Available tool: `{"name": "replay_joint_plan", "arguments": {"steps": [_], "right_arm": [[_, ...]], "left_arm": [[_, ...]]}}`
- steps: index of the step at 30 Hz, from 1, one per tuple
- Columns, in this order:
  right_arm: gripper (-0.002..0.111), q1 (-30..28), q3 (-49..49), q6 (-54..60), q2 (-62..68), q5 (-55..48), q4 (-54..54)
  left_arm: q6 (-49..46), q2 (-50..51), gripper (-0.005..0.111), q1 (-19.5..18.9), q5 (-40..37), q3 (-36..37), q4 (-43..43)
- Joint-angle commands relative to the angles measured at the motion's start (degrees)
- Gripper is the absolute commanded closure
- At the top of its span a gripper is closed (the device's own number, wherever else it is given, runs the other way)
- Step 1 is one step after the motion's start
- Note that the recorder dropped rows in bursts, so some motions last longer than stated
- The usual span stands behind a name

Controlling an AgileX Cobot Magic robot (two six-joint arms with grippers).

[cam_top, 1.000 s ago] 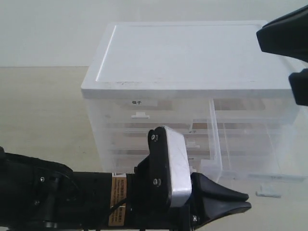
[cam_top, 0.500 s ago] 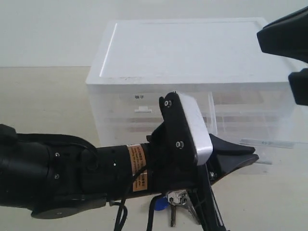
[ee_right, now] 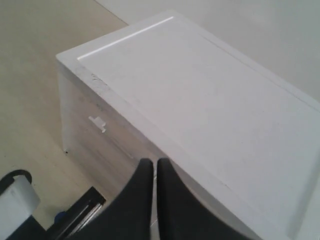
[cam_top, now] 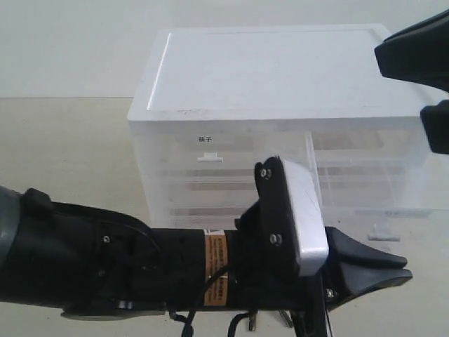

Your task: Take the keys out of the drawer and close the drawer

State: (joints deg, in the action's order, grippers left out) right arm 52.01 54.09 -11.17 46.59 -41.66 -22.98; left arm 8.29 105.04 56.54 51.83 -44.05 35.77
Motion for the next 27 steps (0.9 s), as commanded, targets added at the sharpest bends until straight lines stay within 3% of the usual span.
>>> {"name": "replay_joint_plan", "arguments": {"steps": [1, 4, 10, 12, 22, 24, 27], "right_arm": [[0.108, 0.16, -0.23, -0.25, -0.02, -0.2, -0.74], [0.108, 0.16, -0.23, -0.25, -0.02, -0.56, -0.74], [0.108, 0.16, -0.23, -0.8, -0.02, -0.55, -0.74], [0.108, 0.16, -0.23, -0.92, -0.02, -0.55, -0.74], [0.108, 0.16, -0.23, -0.91, -0.02, -1.43, -0.85], [0.108, 0.16, -0.34, -3.68, -0.02, -2.83, -4.13], [0.108, 0.16, -4.43, -17.78, -0.21, -4.23, -18.7]], "left_arm": [[-5.39, 3.84, 0.102, 1.82, -2.07, -1.9, -6.32], [-16.17, 4.01, 0.102, 3.49, -4.39, -2.04, -17.77], [-46.07, 3.53, 0.102, 8.36, -3.16, -3.44, -50.63], [-52.25, 3.53, 0.102, 9.65, -3.15, -4.6, -56.32], [-63.83, 0.88, 0.102, 12.6, 4.03, -5.75, -66.86], [-61.82, -2.45, 0.102, 13.31, 4.28, -2.57, -64.31], [-59.34, -10.81, 0.102, 16.02, 12.16, 5.59, -64.79]]}}
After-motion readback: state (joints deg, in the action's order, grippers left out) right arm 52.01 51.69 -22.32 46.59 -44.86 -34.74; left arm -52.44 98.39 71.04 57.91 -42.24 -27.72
